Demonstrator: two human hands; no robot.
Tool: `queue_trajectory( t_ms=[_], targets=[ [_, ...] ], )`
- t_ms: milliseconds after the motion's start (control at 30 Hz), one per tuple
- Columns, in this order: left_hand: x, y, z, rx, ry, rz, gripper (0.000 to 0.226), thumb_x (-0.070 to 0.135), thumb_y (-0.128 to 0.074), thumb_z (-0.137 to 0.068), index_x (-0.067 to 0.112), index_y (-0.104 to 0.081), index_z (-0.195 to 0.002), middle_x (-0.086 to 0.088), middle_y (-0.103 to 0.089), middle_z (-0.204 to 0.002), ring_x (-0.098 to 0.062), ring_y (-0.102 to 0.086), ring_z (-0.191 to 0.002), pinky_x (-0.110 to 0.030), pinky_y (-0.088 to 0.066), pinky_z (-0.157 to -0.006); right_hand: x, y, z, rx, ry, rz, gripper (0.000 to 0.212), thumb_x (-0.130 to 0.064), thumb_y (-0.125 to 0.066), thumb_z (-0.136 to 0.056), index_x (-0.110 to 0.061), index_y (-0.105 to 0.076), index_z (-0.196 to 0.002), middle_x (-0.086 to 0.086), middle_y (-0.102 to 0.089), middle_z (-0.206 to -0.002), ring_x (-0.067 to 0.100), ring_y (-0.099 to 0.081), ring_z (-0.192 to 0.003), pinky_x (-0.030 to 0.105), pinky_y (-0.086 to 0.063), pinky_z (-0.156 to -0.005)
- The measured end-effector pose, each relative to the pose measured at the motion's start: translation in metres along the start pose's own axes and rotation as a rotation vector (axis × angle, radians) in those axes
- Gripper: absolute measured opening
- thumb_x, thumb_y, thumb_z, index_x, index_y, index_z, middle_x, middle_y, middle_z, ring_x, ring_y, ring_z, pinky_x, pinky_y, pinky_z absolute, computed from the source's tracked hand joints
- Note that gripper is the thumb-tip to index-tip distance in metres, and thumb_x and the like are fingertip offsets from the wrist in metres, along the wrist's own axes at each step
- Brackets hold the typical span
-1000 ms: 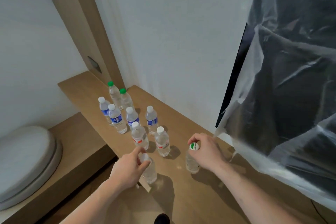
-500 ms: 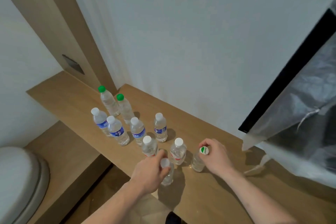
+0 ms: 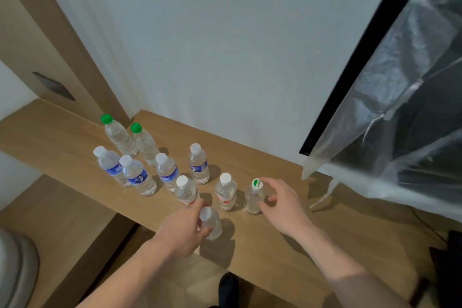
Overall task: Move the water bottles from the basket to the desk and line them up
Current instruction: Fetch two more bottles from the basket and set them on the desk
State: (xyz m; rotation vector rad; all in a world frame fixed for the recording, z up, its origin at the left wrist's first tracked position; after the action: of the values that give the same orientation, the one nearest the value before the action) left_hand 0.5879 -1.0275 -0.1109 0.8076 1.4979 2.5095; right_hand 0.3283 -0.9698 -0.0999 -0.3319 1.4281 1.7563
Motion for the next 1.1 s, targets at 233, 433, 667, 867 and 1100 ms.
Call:
queue_trajectory(
  t_ms=[233, 433, 667, 867, 1100],
  targets=[
    [0.035, 0.017, 0.033, 0.108, 0.007, -0.174, 0.072, 0.063, -0.058, -0.096, 0.040, -0.025, -0.155, 0.008, -0.058, -0.138, -0.014, -0.066, -0.110, -0.034, -0.059, -0.086, 0.023, 0.038, 0.091, -0.047, 0.014, 0.043, 0.065, -0.037, -0.068, -0.101, -0.046, -0.037, -0.157, -0.026, -0.034, -0.160, 0.006, -0.039, -0.148, 0.039, -0.035, -0.124],
    [0.152, -0.001, 0.082, 0.186, -0.314, -0.073, 0.056, 0.057, -0.061, -0.097, 0.041, -0.042, -0.147, 0.017, -0.047, -0.138, -0.005, -0.061, -0.110, -0.030, -0.057, -0.090, 0.081, 0.082, 0.203, 0.025, -0.039, 0.062, 0.069, -0.045, -0.061, -0.104, -0.048, -0.024, -0.162, -0.025, -0.014, -0.170, 0.006, -0.018, -0.158, 0.037, -0.020, -0.129],
    [0.309, -0.087, 0.134, 0.101, -0.636, -0.192, 0.060, 0.054, -0.056, -0.101, 0.040, -0.035, -0.155, 0.012, -0.027, -0.160, -0.014, -0.041, -0.143, -0.035, -0.042, -0.119, 0.193, 0.129, 0.372, 0.157, -0.288, 0.063, 0.075, -0.051, -0.059, -0.103, -0.045, -0.018, -0.165, -0.020, -0.004, -0.174, 0.011, -0.009, -0.161, 0.041, -0.018, -0.132],
    [0.424, -0.169, 0.186, -0.012, -0.906, -0.354, 0.070, 0.055, -0.051, -0.103, 0.038, -0.021, -0.163, 0.006, -0.002, -0.174, -0.023, -0.013, -0.160, -0.041, -0.021, -0.129, 0.276, 0.143, 0.516, 0.309, -0.547, 0.005, 0.078, -0.058, -0.054, -0.103, -0.041, -0.012, -0.167, -0.014, 0.004, -0.175, 0.024, 0.008, -0.163, 0.043, -0.008, -0.132],
    [0.559, -0.240, 0.249, -0.121, -1.197, -0.547, 0.076, 0.058, -0.044, -0.105, 0.034, -0.006, -0.167, 0.001, 0.018, -0.174, -0.026, 0.011, -0.161, -0.043, 0.006, -0.128, 0.339, 0.149, 0.655, 0.519, -0.818, -0.089, 0.077, -0.062, -0.045, -0.105, -0.041, -0.006, -0.168, -0.013, 0.012, -0.175, 0.026, 0.018, -0.161, 0.046, -0.004, -0.131]
  ],
)
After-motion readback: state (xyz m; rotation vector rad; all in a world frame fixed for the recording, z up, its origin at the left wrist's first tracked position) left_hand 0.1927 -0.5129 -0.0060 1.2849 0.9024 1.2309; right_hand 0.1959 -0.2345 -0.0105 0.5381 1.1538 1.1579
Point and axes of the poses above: each hand's wrist, its own z-axis away from the middle knuckle, its own y-axis out of the back of the hand, x = y × z, the point moved 3 cm from there along -z, towards the middle knuckle
